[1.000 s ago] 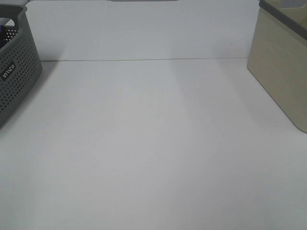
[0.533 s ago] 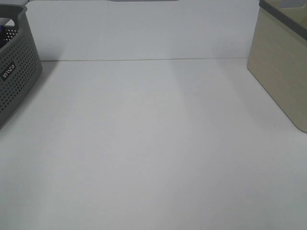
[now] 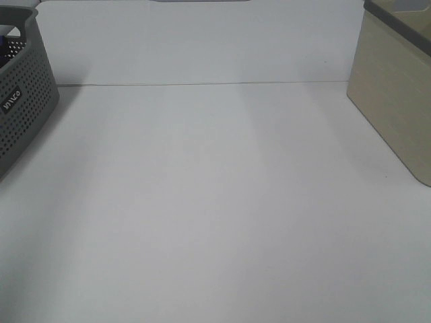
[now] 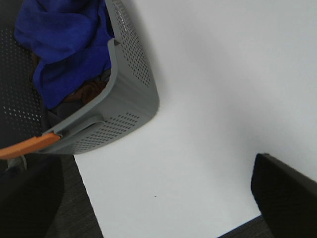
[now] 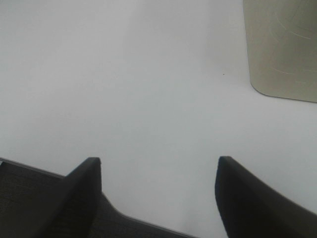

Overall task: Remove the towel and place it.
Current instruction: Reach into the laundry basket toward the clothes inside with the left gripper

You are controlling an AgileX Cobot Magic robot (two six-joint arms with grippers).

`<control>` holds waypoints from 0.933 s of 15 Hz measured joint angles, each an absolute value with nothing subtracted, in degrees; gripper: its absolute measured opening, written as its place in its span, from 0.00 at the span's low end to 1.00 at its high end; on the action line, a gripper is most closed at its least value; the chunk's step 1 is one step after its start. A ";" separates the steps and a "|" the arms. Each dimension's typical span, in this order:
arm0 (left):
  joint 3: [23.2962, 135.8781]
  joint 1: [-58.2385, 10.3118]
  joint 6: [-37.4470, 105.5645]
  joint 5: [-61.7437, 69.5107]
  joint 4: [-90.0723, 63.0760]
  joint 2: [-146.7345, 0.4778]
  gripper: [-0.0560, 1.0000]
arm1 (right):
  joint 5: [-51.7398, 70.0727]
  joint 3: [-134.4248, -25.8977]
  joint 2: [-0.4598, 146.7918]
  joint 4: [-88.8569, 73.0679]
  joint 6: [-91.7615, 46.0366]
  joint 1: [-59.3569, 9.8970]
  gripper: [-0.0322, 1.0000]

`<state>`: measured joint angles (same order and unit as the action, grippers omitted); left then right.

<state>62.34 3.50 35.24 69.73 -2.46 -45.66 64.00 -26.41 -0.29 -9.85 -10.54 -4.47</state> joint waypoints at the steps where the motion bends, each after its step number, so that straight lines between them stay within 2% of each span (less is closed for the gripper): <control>1: 63.77 3.50 36.73 69.73 -2.46 -47.67 0.97 | 64.00 -26.41 -0.29 -9.85 -10.54 -4.47 0.66; 4: 72.65 3.50 45.15 69.73 0.00 -59.47 0.97 | 64.00 -26.41 -0.29 -9.85 -10.54 -4.47 0.66; 9: 92.30 3.50 50.48 69.61 7.79 -84.74 0.97 | 64.00 -26.41 -0.29 -9.85 -10.54 -4.47 0.66; 14: 101.87 3.50 54.60 69.44 14.27 -101.87 0.97 | 64.00 -26.41 -0.29 -9.85 -10.54 -4.47 0.66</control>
<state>101.87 3.50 54.60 69.44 14.27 -101.87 64.00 -26.41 -0.29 -9.85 -10.54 -4.47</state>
